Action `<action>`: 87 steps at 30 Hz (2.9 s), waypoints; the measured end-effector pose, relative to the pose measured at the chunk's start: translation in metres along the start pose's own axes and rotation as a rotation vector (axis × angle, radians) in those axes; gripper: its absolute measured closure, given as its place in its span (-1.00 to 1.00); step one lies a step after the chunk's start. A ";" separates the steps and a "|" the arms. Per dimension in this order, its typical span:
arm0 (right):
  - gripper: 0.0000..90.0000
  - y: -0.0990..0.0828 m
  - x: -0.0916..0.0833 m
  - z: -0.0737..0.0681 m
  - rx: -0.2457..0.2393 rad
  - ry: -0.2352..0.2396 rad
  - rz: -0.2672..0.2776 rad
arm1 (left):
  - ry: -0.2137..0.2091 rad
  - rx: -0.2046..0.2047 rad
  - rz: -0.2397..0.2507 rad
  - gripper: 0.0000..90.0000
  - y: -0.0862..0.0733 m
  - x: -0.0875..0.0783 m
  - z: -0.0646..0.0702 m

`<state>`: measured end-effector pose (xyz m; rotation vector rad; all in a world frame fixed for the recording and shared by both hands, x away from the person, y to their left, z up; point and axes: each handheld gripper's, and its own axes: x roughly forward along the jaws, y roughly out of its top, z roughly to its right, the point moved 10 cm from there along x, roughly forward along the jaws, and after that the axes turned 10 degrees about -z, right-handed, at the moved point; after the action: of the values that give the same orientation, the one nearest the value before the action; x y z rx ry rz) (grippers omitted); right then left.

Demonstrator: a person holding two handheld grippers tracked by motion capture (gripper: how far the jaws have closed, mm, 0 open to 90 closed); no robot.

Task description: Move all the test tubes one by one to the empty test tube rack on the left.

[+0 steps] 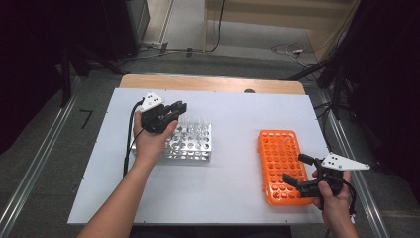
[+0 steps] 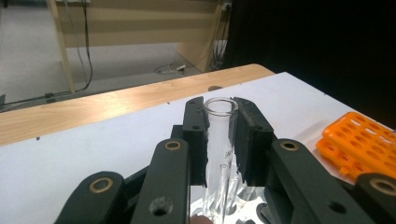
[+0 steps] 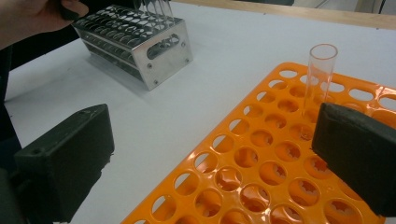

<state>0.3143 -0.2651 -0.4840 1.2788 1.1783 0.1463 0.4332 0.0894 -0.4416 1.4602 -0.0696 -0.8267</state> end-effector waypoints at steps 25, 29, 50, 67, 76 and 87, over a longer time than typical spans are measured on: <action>-1.00 0.001 0.001 -0.002 -0.009 0.007 0.000 | 0.069 0.059 -0.126 0.66 -0.028 0.016 -0.002; -1.00 0.001 0.001 -0.003 -0.008 0.005 -0.001 | 0.070 0.062 -0.156 0.66 -0.032 0.018 0.000; -1.00 0.004 0.005 -0.002 -0.003 -0.011 -0.003 | -0.017 -0.029 -0.158 -0.57 -0.041 -0.008 0.006; -1.00 0.027 0.010 0.002 0.013 -0.034 -0.024 | -0.078 0.039 -0.099 -1.00 -0.057 -0.064 0.041; -1.00 0.047 0.017 0.017 0.034 -0.057 -0.030 | -0.080 0.029 -0.070 -1.00 -0.068 -0.083 0.049; -1.00 0.057 0.032 0.049 0.113 -0.087 -0.055 | -0.095 0.033 -0.073 -1.00 -0.077 -0.090 0.055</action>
<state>0.3936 -0.2549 -0.4659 1.3368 1.1587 -0.0170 0.3050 0.0984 -0.4619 1.4613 -0.1025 -0.9579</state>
